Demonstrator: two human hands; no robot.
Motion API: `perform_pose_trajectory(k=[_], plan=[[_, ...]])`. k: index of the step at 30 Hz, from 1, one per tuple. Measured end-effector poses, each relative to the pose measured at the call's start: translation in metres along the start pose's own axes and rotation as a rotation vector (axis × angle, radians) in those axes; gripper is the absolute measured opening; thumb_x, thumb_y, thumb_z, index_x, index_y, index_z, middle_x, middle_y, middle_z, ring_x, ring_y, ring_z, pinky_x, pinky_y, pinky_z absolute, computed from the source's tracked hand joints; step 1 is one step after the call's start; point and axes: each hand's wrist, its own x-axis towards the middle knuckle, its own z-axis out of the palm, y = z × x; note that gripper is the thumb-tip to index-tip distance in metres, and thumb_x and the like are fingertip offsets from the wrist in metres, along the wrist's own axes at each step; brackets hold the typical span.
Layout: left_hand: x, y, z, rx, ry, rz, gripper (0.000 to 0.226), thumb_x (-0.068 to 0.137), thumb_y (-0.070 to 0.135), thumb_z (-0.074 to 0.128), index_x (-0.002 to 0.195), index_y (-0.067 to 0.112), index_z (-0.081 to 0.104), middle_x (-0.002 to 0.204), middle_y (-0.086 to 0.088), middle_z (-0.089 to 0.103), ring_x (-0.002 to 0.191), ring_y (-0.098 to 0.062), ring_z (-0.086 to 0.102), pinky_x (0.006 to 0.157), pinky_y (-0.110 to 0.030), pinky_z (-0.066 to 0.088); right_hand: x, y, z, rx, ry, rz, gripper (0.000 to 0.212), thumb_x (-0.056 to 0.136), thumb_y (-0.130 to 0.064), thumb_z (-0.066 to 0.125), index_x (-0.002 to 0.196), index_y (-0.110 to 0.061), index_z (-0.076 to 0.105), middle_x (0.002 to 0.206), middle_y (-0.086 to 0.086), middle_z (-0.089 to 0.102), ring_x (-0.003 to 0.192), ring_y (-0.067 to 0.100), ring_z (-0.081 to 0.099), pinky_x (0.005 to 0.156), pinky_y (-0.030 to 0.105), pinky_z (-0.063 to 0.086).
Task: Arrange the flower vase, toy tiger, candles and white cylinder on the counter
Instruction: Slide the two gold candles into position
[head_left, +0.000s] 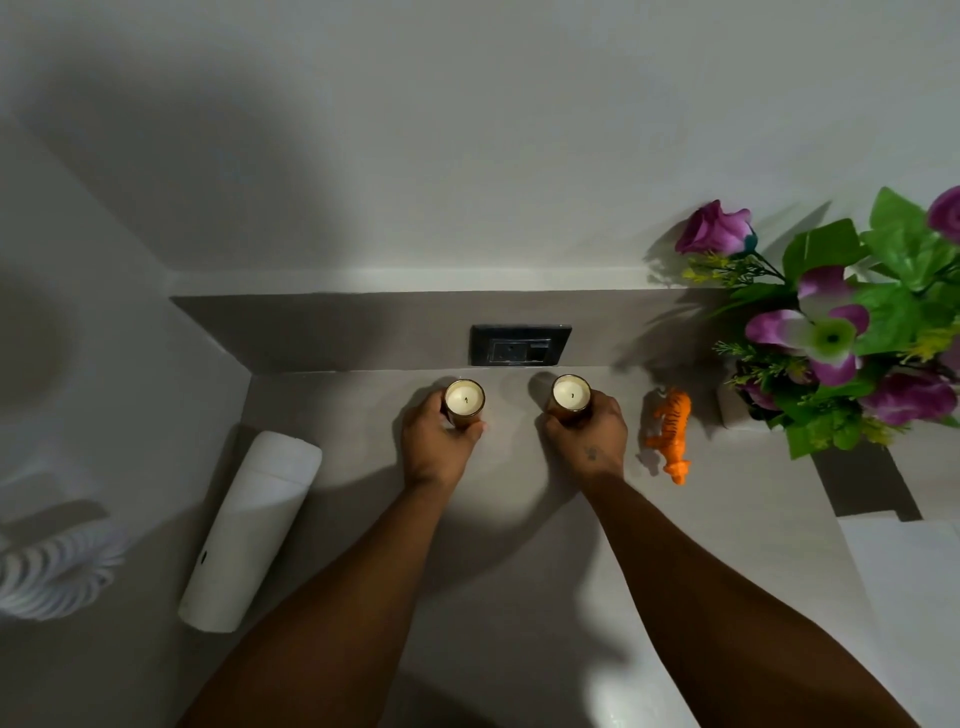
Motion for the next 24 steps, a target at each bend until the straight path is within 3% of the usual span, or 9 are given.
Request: perform_pose_trajectory(k=[7, 13, 19, 22, 24], plan=[[0.004, -0.002, 0.005, 0.034, 0.001, 0.009, 0.058, 0.061, 0.021, 0.098, 0.11, 0.01, 0.07, 0.105, -0.008, 0.074, 0.09, -0.012, 0.056, 0.08, -0.023, 0.042, 0.001, 0.001, 0.001, 0.004, -0.01, 0.011, 0.061, 0.073, -0.028, 0.087, 0.126, -0.019, 0.059, 0.121, 0.003, 0.061, 0.098, 0.015, 0.052, 0.09, 0.029, 0.044], [0.004, -0.003, 0.005, 0.037, -0.012, 0.012, 0.059, 0.063, 0.022, 0.098, 0.113, 0.009, 0.069, 0.108, -0.01, 0.074, 0.098, -0.024, 0.065, 0.082, -0.024, 0.044, 0.002, 0.005, 0.003, -0.01, 0.009, 0.001, 0.061, 0.072, -0.031, 0.087, 0.125, -0.019, 0.06, 0.119, 0.002, 0.062, 0.097, 0.015, 0.052, 0.088, 0.028, 0.043], [0.004, -0.005, 0.003, 0.039, -0.03, 0.01, 0.061, 0.064, 0.022, 0.097, 0.116, 0.008, 0.069, 0.113, -0.011, 0.073, 0.104, -0.026, 0.066, 0.085, -0.024, 0.044, 0.006, 0.007, 0.005, -0.004, 0.007, 0.022, 0.063, 0.07, -0.033, 0.088, 0.124, -0.022, 0.06, 0.12, 0.002, 0.064, 0.102, 0.021, 0.06, 0.089, 0.029, 0.045], [0.004, -0.005, 0.002, 0.044, -0.048, 0.021, 0.064, 0.064, 0.021, 0.097, 0.119, 0.01, 0.067, 0.116, -0.01, 0.072, 0.108, -0.028, 0.065, 0.086, -0.026, 0.046, 0.004, 0.005, 0.004, 0.007, -0.012, 0.026, 0.065, 0.07, -0.03, 0.089, 0.127, -0.022, 0.058, 0.125, 0.004, 0.06, 0.11, 0.025, 0.061, 0.096, 0.032, 0.047], [-0.001, -0.009, -0.003, 0.093, -0.067, 0.039, 0.072, 0.067, 0.027, 0.095, 0.129, 0.011, 0.061, 0.13, -0.01, 0.065, 0.122, -0.028, 0.057, 0.099, -0.034, 0.049, -0.008, 0.005, 0.003, 0.022, -0.019, 0.035, 0.069, 0.072, -0.031, 0.087, 0.132, -0.022, 0.053, 0.131, 0.003, 0.051, 0.115, 0.025, 0.055, 0.104, 0.036, 0.044]])
